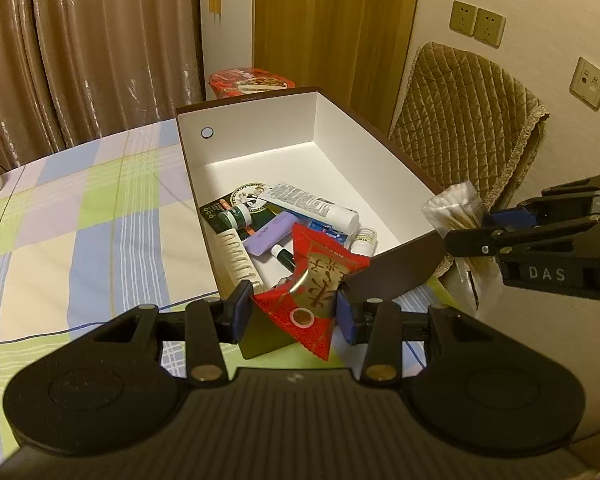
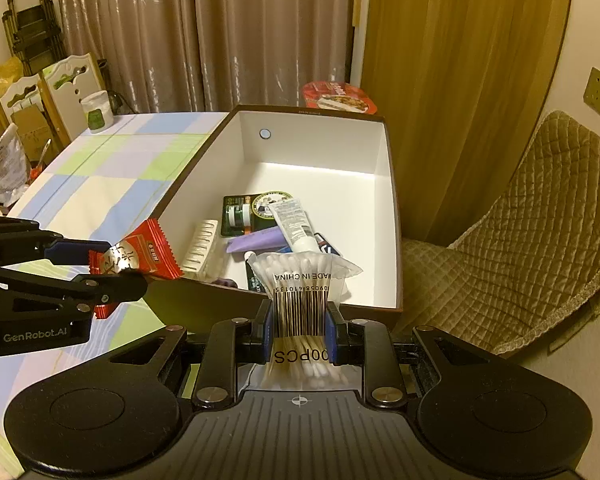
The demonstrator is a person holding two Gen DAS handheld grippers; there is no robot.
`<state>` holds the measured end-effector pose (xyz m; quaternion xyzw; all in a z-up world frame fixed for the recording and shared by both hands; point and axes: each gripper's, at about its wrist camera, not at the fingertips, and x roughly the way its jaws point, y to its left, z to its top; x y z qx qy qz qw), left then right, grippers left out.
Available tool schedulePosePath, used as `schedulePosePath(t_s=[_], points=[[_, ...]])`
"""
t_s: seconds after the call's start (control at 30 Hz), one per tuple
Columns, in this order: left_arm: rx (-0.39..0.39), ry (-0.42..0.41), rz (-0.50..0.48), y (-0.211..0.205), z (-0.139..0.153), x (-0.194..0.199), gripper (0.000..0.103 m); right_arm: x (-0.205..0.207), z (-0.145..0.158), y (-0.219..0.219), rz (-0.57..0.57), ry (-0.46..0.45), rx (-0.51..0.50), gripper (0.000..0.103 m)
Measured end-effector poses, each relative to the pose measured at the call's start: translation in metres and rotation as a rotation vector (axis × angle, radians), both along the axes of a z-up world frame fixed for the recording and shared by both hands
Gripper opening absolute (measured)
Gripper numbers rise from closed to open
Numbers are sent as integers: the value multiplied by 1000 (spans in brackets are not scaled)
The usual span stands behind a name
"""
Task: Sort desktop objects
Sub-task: 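Lower into the box and open both grippers to drop the packet and swabs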
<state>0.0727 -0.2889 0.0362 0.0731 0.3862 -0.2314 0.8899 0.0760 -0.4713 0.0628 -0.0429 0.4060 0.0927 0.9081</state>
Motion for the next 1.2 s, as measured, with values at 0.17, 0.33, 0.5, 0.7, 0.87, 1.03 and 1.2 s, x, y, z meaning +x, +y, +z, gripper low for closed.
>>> schedulePosePath(t_s=[0.17,0.33,0.5,0.7,0.87,1.03,1.2], points=[[-10,-2,8,1,2,3,38,5,2,1,0,-5,-5,24],[-17,-5,20,1,4,12,38,17,3,-1,-4,-9,-4,24],[-22,0,37,1,3,28,38,34,2,-1,0,-10,-6,24],[-22,19,56,1,-3,49,38,58,-4,0,11,1,7,24],[-15,30,63,-3,-7,64,38,77,-11,-1,13,16,20,24],[-12,40,59,-9,-11,76,38,89,-21,-2,14,44,26,24],[-4,50,54,-15,-16,88,41,97,-31,-5,10,66,27,24]])
